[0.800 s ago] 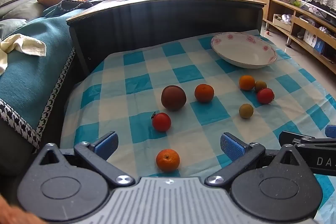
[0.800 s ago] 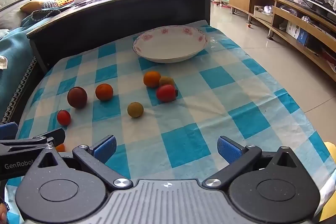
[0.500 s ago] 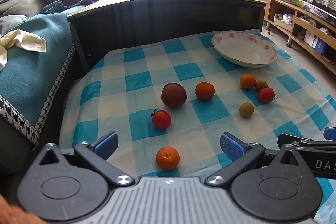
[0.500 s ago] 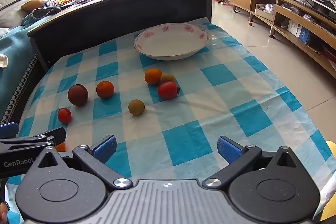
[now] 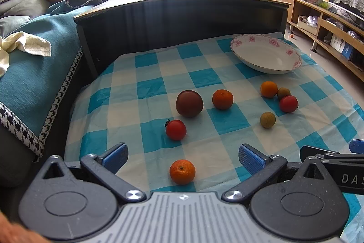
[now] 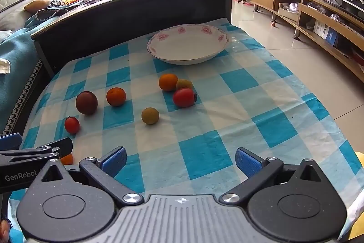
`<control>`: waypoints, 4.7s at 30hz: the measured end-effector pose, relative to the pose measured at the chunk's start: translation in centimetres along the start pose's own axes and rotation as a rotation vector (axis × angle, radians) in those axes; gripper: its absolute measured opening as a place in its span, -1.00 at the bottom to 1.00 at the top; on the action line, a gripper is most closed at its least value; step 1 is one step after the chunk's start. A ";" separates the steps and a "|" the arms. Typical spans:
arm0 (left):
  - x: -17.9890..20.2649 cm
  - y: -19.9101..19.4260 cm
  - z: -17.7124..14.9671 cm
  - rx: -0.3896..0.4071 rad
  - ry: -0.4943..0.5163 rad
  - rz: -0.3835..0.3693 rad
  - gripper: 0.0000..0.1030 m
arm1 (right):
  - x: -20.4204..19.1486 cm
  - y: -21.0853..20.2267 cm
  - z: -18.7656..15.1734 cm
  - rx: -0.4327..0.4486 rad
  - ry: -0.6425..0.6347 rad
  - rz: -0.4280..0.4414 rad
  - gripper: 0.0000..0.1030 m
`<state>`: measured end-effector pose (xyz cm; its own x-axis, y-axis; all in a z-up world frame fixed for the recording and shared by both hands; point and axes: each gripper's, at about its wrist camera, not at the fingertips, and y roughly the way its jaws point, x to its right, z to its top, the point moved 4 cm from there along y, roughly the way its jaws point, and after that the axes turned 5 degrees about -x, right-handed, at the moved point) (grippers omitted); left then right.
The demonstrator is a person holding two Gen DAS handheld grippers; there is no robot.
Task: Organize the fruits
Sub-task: 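Move left tool to the tangerine while right tool reaches the brown kiwi, then close left tool on the tangerine while right tool closes on the kiwi, then carry both fruits into the white floral bowl and open both tools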
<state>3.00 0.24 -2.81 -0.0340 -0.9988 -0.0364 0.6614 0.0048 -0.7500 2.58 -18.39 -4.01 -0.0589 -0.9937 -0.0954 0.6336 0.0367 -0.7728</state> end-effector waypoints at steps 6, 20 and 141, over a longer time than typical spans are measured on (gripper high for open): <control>-0.2 -0.4 0.1 0.009 -0.002 0.017 1.00 | -0.2 -0.1 0.2 -0.006 -0.002 0.013 0.86; -0.9 -2.7 0.9 0.079 0.016 0.059 1.00 | -1.0 -1.6 1.3 -0.006 -0.035 0.066 0.85; 10.5 13.7 14.7 0.079 0.227 -0.344 -0.27 | 3.8 12.4 15.5 -0.006 -0.116 0.081 -0.60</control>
<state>22.71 -10.88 -3.79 -0.4218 -0.9049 0.0562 0.6376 -0.3401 -0.6912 22.15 -23.31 -4.25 0.0825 -0.9930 -0.0849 0.6278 0.1180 -0.7694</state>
